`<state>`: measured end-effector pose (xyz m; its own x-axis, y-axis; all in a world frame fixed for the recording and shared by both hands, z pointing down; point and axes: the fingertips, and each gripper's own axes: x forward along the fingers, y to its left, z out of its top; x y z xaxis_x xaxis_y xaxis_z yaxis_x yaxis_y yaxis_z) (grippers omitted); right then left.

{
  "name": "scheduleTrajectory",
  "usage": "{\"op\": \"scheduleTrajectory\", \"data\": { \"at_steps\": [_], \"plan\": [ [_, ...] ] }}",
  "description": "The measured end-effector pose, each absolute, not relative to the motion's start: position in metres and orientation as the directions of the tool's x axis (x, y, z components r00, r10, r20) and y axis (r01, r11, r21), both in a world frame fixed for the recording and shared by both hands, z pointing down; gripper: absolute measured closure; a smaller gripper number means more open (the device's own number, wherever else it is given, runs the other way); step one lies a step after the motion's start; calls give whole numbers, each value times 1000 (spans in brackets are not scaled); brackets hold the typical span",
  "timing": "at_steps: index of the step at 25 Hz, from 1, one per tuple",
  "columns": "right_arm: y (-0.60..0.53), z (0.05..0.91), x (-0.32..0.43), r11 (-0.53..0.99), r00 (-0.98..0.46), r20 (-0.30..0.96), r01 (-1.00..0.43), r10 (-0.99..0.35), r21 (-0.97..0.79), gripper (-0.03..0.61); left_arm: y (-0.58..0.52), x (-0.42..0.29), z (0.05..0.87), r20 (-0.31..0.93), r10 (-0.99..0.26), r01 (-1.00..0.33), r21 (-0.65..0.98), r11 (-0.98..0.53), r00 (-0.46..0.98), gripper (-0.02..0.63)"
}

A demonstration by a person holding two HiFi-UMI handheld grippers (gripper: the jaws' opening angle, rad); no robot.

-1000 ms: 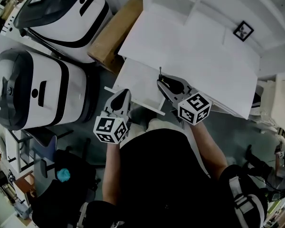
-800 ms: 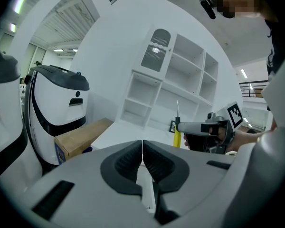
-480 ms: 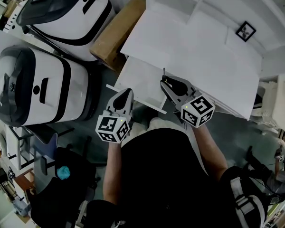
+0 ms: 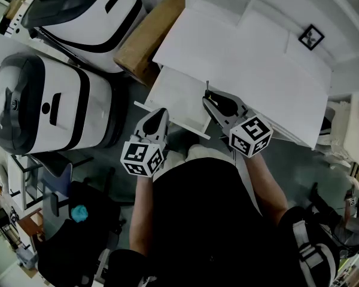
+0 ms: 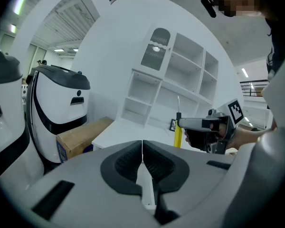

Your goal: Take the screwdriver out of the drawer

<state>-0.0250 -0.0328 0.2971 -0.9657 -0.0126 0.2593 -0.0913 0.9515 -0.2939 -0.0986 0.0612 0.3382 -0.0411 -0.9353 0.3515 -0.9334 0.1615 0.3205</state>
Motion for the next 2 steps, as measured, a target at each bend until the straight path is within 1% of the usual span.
{"op": "scheduleTrajectory", "data": {
  "at_steps": [2],
  "plan": [
    [-33, 297, -26, 953, -966, 260, -90, -12, -291, 489, 61, -98, 338, 351, -936, -934, 320, 161, -41, 589]
  ]
}}
